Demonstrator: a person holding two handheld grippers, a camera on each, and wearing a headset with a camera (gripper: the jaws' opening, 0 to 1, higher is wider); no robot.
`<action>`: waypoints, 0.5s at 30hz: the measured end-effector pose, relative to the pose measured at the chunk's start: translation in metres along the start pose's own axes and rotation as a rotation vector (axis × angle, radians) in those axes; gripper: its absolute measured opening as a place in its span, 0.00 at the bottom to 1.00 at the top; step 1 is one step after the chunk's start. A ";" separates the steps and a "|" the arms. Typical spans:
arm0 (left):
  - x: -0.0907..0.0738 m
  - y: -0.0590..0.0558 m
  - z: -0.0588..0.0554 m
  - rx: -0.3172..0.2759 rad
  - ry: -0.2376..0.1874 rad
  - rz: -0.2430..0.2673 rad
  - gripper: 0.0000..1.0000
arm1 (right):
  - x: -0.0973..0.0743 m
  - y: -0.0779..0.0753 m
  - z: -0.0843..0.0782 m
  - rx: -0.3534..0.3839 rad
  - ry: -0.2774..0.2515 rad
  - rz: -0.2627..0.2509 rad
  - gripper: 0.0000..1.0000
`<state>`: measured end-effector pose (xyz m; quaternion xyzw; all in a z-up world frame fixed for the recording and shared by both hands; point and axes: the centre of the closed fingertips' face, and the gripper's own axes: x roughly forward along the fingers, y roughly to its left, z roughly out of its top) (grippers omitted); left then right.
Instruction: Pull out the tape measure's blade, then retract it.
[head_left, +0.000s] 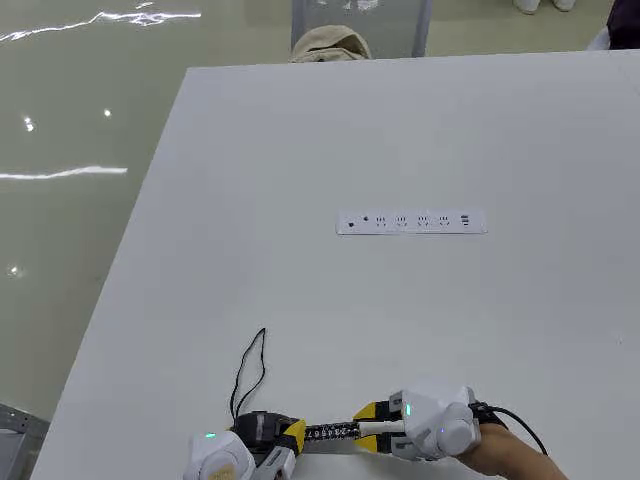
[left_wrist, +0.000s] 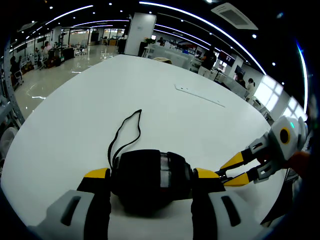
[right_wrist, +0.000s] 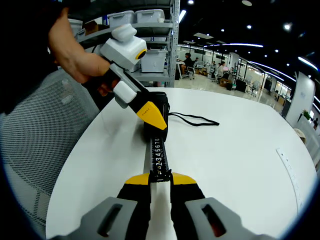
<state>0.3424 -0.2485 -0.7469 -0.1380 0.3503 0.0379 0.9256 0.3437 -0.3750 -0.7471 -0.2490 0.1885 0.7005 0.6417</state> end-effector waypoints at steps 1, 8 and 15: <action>0.000 0.000 0.000 -0.001 0.001 -0.001 0.62 | 0.000 0.000 0.001 0.000 -0.001 0.002 0.12; 0.000 0.001 0.000 -0.001 0.002 -0.001 0.62 | 0.004 0.001 0.003 0.002 -0.004 0.009 0.11; 0.000 0.000 0.000 -0.002 0.001 -0.002 0.62 | 0.006 0.001 0.004 0.008 -0.005 0.011 0.11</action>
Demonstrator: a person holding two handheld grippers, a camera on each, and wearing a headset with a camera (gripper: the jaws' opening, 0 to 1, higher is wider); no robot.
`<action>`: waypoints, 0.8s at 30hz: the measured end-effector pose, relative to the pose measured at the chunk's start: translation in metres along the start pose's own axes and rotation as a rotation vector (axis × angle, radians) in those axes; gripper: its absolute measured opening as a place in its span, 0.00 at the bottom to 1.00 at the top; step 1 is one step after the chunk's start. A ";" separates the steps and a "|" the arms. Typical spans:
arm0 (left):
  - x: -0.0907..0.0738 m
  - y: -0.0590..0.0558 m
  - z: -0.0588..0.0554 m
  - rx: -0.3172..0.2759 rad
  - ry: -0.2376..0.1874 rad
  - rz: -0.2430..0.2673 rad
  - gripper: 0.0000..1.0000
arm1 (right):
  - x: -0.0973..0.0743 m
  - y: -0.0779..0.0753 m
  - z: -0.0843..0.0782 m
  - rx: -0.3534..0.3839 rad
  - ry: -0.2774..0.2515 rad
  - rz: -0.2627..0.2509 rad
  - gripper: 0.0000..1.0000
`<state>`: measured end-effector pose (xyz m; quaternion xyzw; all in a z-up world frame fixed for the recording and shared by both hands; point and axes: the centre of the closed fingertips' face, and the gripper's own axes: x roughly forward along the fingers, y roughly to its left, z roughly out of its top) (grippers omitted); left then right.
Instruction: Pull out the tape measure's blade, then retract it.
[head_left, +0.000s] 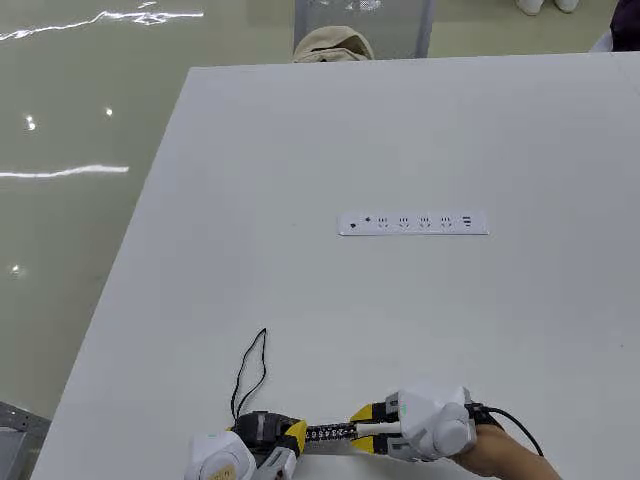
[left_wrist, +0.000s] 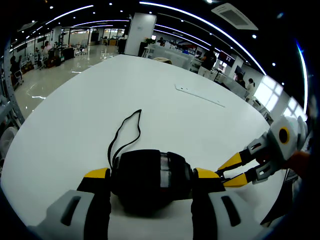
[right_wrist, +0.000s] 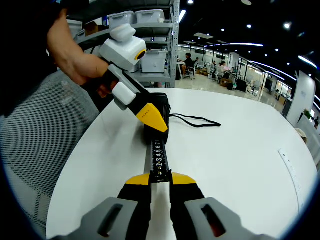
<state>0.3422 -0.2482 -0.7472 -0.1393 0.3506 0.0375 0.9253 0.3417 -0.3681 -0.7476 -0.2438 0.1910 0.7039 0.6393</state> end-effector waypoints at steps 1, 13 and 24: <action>0.000 0.000 0.000 0.001 0.001 -0.001 0.62 | 0.000 0.000 0.000 0.002 0.000 0.001 0.11; 0.000 0.000 0.000 -0.004 0.001 -0.001 0.62 | 0.006 0.000 0.002 0.003 0.003 0.010 0.11; 0.000 0.001 0.001 -0.006 0.002 -0.003 0.62 | 0.012 -0.001 0.006 0.002 0.001 0.017 0.11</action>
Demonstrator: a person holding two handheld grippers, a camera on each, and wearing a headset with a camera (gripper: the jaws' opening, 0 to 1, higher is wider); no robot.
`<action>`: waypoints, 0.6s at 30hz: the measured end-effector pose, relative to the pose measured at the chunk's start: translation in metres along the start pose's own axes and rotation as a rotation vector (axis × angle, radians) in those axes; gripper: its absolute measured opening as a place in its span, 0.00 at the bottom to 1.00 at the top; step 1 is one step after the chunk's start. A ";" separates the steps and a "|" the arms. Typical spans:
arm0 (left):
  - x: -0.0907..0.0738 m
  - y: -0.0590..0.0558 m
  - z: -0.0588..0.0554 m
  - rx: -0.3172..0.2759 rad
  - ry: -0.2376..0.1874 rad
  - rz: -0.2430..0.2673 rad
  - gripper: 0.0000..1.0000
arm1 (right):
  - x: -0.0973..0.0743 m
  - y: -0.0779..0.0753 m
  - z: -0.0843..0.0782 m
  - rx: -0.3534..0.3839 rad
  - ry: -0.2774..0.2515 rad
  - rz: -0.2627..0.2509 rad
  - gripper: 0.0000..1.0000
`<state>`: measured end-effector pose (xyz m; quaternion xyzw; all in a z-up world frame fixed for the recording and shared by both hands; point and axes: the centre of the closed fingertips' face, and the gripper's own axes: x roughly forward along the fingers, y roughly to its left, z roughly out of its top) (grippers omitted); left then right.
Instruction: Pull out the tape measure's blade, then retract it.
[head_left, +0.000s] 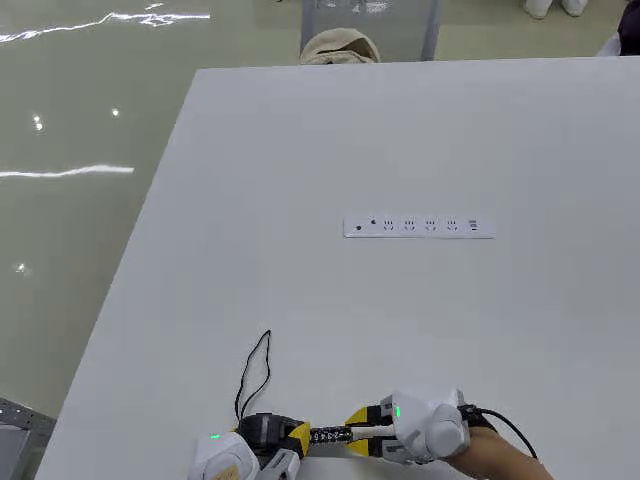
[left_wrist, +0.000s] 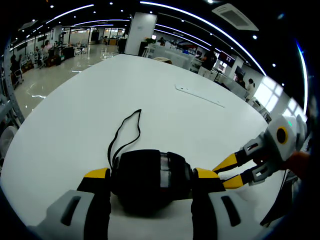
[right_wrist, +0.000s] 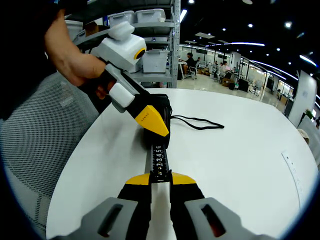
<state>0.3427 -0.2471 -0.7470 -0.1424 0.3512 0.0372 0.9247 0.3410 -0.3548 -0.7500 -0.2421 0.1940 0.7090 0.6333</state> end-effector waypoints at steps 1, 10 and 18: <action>0.000 0.000 0.000 0.000 0.001 0.000 0.62 | 0.000 0.000 0.000 0.000 0.000 0.000 0.11; -0.001 -0.001 0.000 -0.003 0.001 -0.002 0.62 | 0.004 0.000 0.002 -0.002 -0.002 0.005 0.11; 0.000 0.001 0.000 -0.006 0.001 -0.002 0.62 | 0.007 0.001 0.004 -0.003 -0.004 0.007 0.11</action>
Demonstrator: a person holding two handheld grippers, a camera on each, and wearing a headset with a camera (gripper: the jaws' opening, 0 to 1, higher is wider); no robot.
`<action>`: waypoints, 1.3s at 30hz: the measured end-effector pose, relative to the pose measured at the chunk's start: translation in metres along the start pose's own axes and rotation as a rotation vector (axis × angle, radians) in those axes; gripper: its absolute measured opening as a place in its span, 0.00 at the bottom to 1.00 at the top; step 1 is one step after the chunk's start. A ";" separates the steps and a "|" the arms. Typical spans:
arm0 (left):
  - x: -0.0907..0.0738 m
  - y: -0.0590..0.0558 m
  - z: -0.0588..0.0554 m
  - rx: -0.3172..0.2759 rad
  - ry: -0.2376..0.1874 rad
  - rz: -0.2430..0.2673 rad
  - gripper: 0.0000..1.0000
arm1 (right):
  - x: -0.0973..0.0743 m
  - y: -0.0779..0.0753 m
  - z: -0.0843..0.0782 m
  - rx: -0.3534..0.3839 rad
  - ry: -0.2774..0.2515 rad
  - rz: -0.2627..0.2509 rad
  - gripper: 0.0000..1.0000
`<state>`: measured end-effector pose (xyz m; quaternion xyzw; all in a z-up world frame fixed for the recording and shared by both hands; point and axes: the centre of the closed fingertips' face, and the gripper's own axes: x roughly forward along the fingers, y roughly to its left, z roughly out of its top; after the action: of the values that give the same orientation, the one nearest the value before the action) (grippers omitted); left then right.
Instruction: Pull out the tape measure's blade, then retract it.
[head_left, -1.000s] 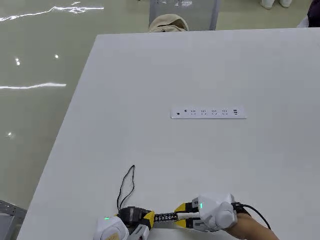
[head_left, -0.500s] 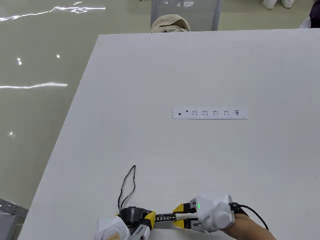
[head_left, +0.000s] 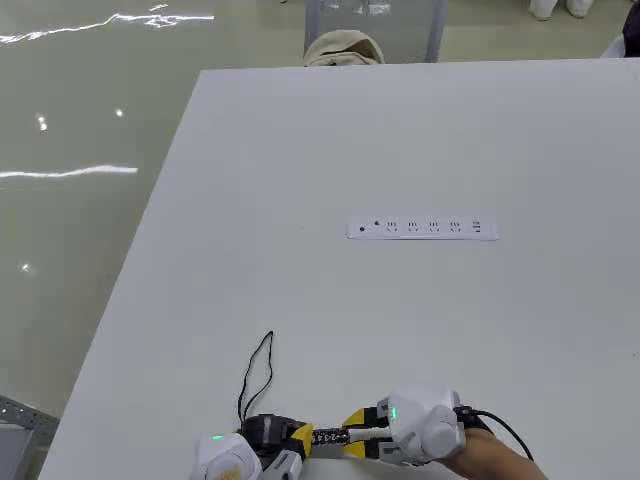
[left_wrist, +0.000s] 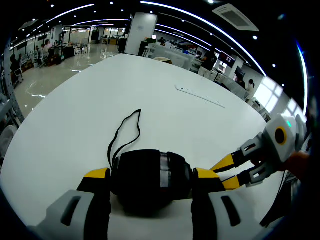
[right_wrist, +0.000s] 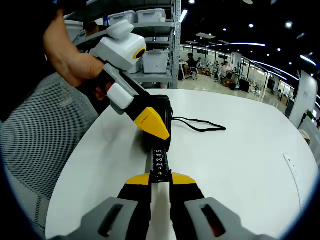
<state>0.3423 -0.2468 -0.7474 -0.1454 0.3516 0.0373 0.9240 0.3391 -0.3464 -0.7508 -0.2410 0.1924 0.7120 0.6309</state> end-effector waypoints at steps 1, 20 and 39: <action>0.000 0.000 0.000 -0.001 0.000 0.001 0.62 | 0.001 -0.001 0.000 -0.001 0.000 0.000 0.11; -0.002 0.000 0.001 -0.008 0.003 -0.004 0.62 | 0.009 0.000 0.005 0.000 -0.005 0.008 0.11; -0.002 0.001 0.000 -0.007 0.003 -0.002 0.62 | 0.016 0.001 0.008 0.000 -0.009 0.015 0.11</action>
<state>0.3408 -0.2454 -0.7467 -0.1489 0.3527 0.0371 0.9231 0.3357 -0.3292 -0.7539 -0.2365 0.1914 0.7178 0.6262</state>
